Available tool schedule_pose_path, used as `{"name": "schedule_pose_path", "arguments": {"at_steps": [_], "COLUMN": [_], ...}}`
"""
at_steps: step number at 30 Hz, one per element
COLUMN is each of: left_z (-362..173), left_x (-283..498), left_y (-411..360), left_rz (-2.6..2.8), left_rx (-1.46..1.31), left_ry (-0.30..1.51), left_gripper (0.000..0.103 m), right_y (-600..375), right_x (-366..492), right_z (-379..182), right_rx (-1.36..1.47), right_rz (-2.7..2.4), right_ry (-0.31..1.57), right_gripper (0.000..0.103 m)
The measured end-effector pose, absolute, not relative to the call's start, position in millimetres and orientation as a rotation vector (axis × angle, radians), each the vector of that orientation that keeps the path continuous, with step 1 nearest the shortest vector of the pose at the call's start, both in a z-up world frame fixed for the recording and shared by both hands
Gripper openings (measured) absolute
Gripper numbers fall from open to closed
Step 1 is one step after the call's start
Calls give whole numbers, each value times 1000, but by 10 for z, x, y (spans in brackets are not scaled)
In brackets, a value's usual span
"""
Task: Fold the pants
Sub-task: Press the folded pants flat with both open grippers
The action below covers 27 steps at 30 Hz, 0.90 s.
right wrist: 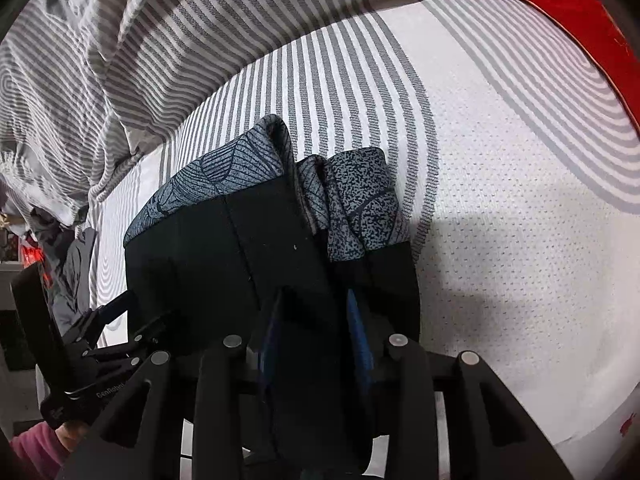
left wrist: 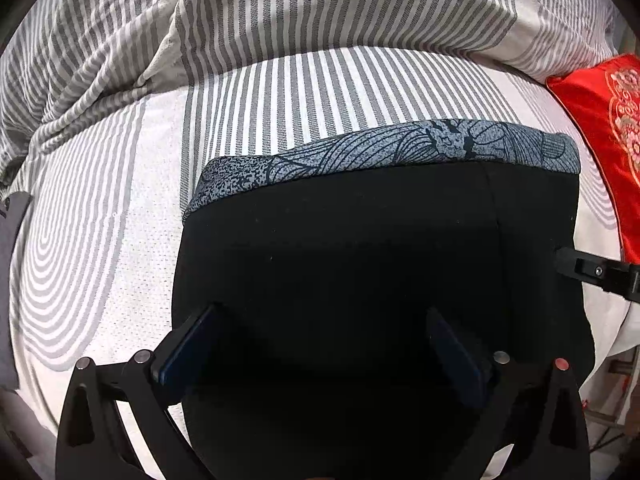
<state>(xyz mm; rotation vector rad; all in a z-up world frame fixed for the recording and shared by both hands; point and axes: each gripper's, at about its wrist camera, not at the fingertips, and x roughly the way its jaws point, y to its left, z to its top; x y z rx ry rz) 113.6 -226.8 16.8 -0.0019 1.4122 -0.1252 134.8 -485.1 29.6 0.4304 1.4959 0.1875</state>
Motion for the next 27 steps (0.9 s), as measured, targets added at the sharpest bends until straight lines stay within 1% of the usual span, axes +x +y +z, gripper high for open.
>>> {"name": "schedule_pose_path", "arguments": {"at_steps": [13, 14, 15, 16, 17, 18, 22, 24, 27], "left_z": [221, 229, 240, 250, 261, 268, 311, 340, 393], "left_x": [1177, 1178, 1178, 1172, 1163, 1153, 1079, 1024, 920], "left_y": [-2320, -2318, -2319, -2320, -2317, -2317, -2313, -2306, -2295], "left_rz": [-105, -106, -106, -106, -108, -108, -117, -124, -139], "left_rx": [6, 6, 8, 12, 18, 23, 43, 60, 83], "left_ry": [1429, 1431, 1433, 1435, 1435, 1436, 1440, 1443, 1443], "left_gripper": [102, 102, 102, 102, 102, 102, 102, 102, 102], "right_y": [-4778, -4777, -4773, -4768, -4747, -4725, -4614, -4584, -4559], "right_x": [1350, 1343, 1328, 1316, 1292, 1269, 1142, 1079, 981], "right_z": [363, 377, 398, 409, 432, 454, 542, 580, 633], "right_rx": [434, 438, 446, 451, 453, 447, 407, 401, 392], "right_rz": [119, 111, 106, 105, 106, 105, 103, 100, 84], "right_ry": [1487, 1489, 1489, 1488, 1486, 1485, 1490, 1494, 1498], "right_gripper": [41, 43, 50, 54, 61, 65, 69, 75, 79]}}
